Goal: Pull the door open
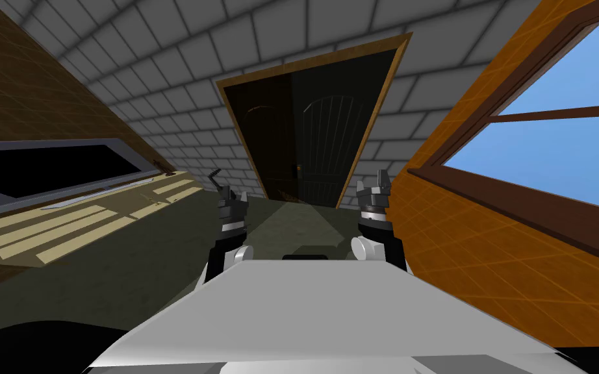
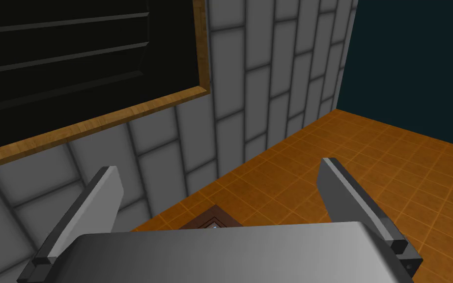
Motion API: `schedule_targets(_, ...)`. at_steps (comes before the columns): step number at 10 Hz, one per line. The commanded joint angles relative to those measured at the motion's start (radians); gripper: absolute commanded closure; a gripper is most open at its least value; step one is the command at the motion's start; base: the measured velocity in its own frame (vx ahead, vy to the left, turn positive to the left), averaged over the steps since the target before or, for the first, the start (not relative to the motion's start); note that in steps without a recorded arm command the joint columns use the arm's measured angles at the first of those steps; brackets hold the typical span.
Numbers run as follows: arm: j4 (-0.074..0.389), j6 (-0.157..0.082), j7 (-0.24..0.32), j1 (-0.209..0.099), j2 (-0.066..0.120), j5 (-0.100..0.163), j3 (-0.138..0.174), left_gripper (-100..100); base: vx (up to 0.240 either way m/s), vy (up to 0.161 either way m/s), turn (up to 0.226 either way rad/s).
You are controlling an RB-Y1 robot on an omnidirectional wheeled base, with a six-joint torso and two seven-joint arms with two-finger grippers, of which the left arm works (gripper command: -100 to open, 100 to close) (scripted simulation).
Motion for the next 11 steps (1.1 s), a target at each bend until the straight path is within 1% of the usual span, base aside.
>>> schedule_targets(1,0.032,0.005,0.0,-0.016,0.011,-0.001,0.0,-100,0.095,0.035,-0.062)
schedule_targets(3,0.072,0.011,0.0,-0.036,0.022,-0.003,-0.001,-100,0.182,0.0,-0.054)
schedule_targets(6,0.152,0.022,0.001,-0.075,0.04,-0.007,-0.002,-100,0.198,0.026,-0.064)
schedule_targets(7,0.165,0.024,0.001,-0.082,0.042,-0.007,-0.002,-100,0.145,0.03,-0.041)
schedule_targets(9,0.222,0.033,0.001,-0.111,0.053,-0.01,-0.003,-100,0.145,0.022,-0.063)
schedule_targets(11,0.253,0.037,0.001,-0.126,0.057,-0.011,-0.004,-100,0.135,0.01,-0.045)
